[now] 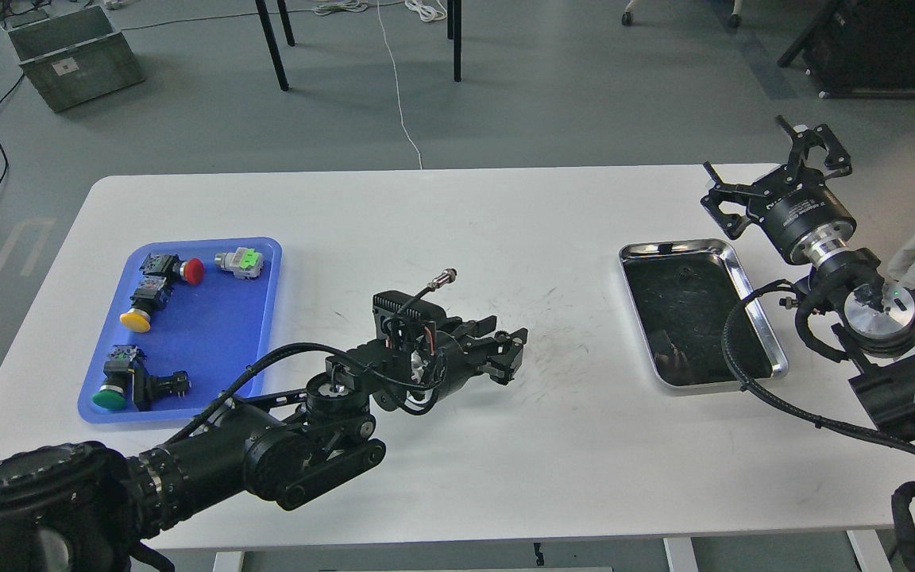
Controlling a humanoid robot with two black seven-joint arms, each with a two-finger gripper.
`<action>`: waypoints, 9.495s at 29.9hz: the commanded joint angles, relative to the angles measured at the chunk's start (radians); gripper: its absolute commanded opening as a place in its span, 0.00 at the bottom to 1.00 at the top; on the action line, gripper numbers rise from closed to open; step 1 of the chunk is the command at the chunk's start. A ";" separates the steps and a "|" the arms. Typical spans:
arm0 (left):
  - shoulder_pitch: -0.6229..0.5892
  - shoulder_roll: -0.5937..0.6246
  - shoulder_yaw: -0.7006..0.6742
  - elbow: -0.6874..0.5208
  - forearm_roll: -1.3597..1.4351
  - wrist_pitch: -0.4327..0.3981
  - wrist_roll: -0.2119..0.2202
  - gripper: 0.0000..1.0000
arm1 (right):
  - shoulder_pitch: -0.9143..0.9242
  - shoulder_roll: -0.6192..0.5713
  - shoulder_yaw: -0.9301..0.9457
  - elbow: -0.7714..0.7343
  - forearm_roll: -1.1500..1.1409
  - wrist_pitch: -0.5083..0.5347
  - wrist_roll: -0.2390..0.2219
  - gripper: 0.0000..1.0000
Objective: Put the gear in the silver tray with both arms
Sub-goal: 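Carry the gear to the table center and release it, then withdraw the left gripper back over the blue tray, then reach the right gripper down to the black gear and grasp it, then lift the gear with the right gripper over the silver tray, then lower the gear into the silver tray and open the right gripper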
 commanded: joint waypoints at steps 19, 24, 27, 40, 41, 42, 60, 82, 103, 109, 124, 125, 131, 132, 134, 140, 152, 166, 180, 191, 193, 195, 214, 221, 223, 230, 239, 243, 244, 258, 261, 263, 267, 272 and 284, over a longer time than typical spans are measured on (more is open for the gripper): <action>-0.110 0.000 -0.447 -0.002 -0.537 0.081 -0.005 0.98 | 0.083 0.007 -0.085 0.006 -0.015 -0.057 0.000 0.96; -0.119 0.089 -0.593 -0.003 -0.831 0.084 -0.015 0.98 | 0.141 0.008 -0.140 0.009 -0.015 -0.083 -0.002 0.96; -0.118 0.153 -0.653 -0.003 -1.032 0.084 -0.020 0.98 | 0.185 0.015 -0.191 0.011 -0.015 -0.100 -0.002 0.96; -0.055 0.397 -0.682 0.091 -1.636 -0.121 -0.103 0.98 | 0.432 0.079 -0.598 0.147 -0.112 -0.215 -0.020 0.96; -0.050 0.403 -0.682 0.124 -1.648 -0.175 -0.103 0.98 | 0.466 0.087 -0.669 0.147 -0.162 -0.221 -0.020 0.96; -0.047 0.403 -0.684 0.158 -1.662 -0.227 -0.104 0.98 | 0.498 0.094 -0.736 0.149 -0.205 -0.225 -0.021 0.96; -0.036 0.405 -0.674 0.347 -1.740 -0.464 -0.174 0.98 | 0.750 0.317 -1.447 0.212 -0.750 -0.221 -0.256 0.97; -0.023 0.403 -0.664 0.356 -1.729 -0.455 -0.186 0.98 | 0.703 0.321 -1.594 0.247 -0.887 -0.221 -0.255 0.95; -0.016 0.420 -0.664 0.356 -1.729 -0.459 -0.198 0.98 | 0.673 0.321 -1.584 0.242 -0.897 -0.238 -0.241 0.92; -0.016 0.420 -0.664 0.356 -1.729 -0.461 -0.198 0.98 | 0.664 0.321 -1.576 0.239 -0.894 -0.256 -0.239 0.92; -0.013 0.420 -0.664 0.356 -1.729 -0.462 -0.198 0.98 | 0.653 0.321 -1.552 0.281 -0.877 -0.259 -0.212 0.91; -0.013 0.420 -0.664 0.356 -1.729 -0.462 -0.198 0.98 | 0.652 0.321 -1.552 0.281 -0.877 -0.259 -0.212 0.91; -0.013 0.420 -0.664 0.356 -1.729 -0.462 -0.203 0.98 | 0.652 0.321 -1.553 0.281 -0.880 -0.253 -0.213 0.87; -0.013 0.420 -0.664 0.356 -1.729 -0.462 -0.207 0.98 | 0.653 0.321 -1.553 0.281 -0.882 -0.250 -0.213 0.83; -0.013 0.420 -0.664 0.356 -1.729 -0.462 -0.210 0.98 | 0.653 0.321 -1.553 0.281 -0.884 -0.248 -0.213 0.77; -0.004 0.428 -0.664 0.356 -1.728 -0.462 -0.210 0.98 | 0.653 0.321 -1.555 0.279 -0.890 -0.245 -0.222 0.64; -0.003 0.436 -0.664 0.356 -1.728 -0.462 -0.210 0.98 | 0.675 0.321 -1.559 0.278 -0.891 -0.224 -0.222 0.20; -0.001 0.442 -0.662 0.356 -1.728 -0.462 -0.210 0.98 | 0.678 0.321 -1.556 0.265 -0.882 -0.205 -0.224 0.89; -0.001 0.436 -0.662 0.350 -1.726 -0.461 -0.210 0.98 | 0.661 0.321 -1.545 0.273 -0.865 -0.284 -0.210 0.91; -0.003 0.434 -0.662 0.349 -1.726 -0.459 -0.210 0.98 | 0.672 0.321 -1.536 0.293 -0.850 -0.215 -0.215 0.92; -0.003 0.437 -0.662 0.349 -1.726 -0.459 -0.210 0.98 | 0.675 0.321 -1.538 0.291 -0.853 -0.192 -0.216 0.92; -0.003 0.439 -0.662 0.349 -1.726 -0.459 -0.210 0.98 | 0.676 0.321 -1.538 0.291 -0.857 -0.187 -0.219 0.91; 0.000 0.448 -0.662 0.349 -1.726 -0.459 -0.210 0.98 | 0.684 0.321 -1.548 0.285 -0.884 -0.167 -0.222 0.41; 0.002 0.448 -0.662 0.349 -1.726 -0.459 -0.212 0.98 | 0.684 0.321 -1.559 0.285 -0.885 -0.147 -0.224 0.34; 0.005 0.448 -0.662 0.349 -1.726 -0.461 -0.212 0.98 | 0.684 0.321 -1.561 0.285 -0.885 -0.146 -0.224 0.34; 0.005 0.448 -0.662 0.349 -1.726 -0.459 -0.212 0.98 | 0.684 0.321 -1.564 0.282 -0.885 -0.133 -0.224 0.17; 0.005 0.448 -0.662 0.350 -1.726 -0.459 -0.212 0.98 | 0.736 0.321 -1.564 0.279 -0.876 -0.129 -0.224 0.02; 0.005 0.448 -0.662 0.350 -1.726 -0.458 -0.212 0.98 | 0.796 0.321 -1.545 0.281 -0.865 -0.126 -0.218 0.02; 0.004 0.448 -0.662 0.350 -1.726 -0.458 -0.210 0.98 | 0.810 0.321 -1.538 0.281 -0.865 -0.126 -0.218 0.02; 0.004 0.449 -0.662 0.352 -1.726 -0.456 -0.210 0.98 | 0.920 -0.008 -1.372 0.472 -0.871 -0.133 -0.207 0.02; 0.004 0.449 -0.662 0.355 -1.726 -0.456 -0.210 0.98 | 0.870 -0.157 -1.375 0.543 -0.887 -0.135 -0.206 0.02; 0.004 0.449 -0.662 0.355 -1.726 -0.456 -0.210 0.98 | 0.822 -0.237 -1.374 0.590 -0.911 -0.136 -0.199 0.02; 0.004 0.448 -0.662 0.355 -1.723 -0.455 -0.210 0.98 | 0.743 -0.363 -1.371 0.630 -0.969 -0.141 -0.192 0.02; 0.004 0.443 -0.662 0.355 -1.697 -0.455 -0.210 0.98 | 0.608 -0.387 -1.358 0.601 -1.046 -0.185 -0.161 0.02; -0.003 0.440 -0.662 0.355 -1.697 -0.451 -0.210 0.98 | 0.439 -0.343 -1.358 0.475 -1.127 -0.288 -0.138 0.02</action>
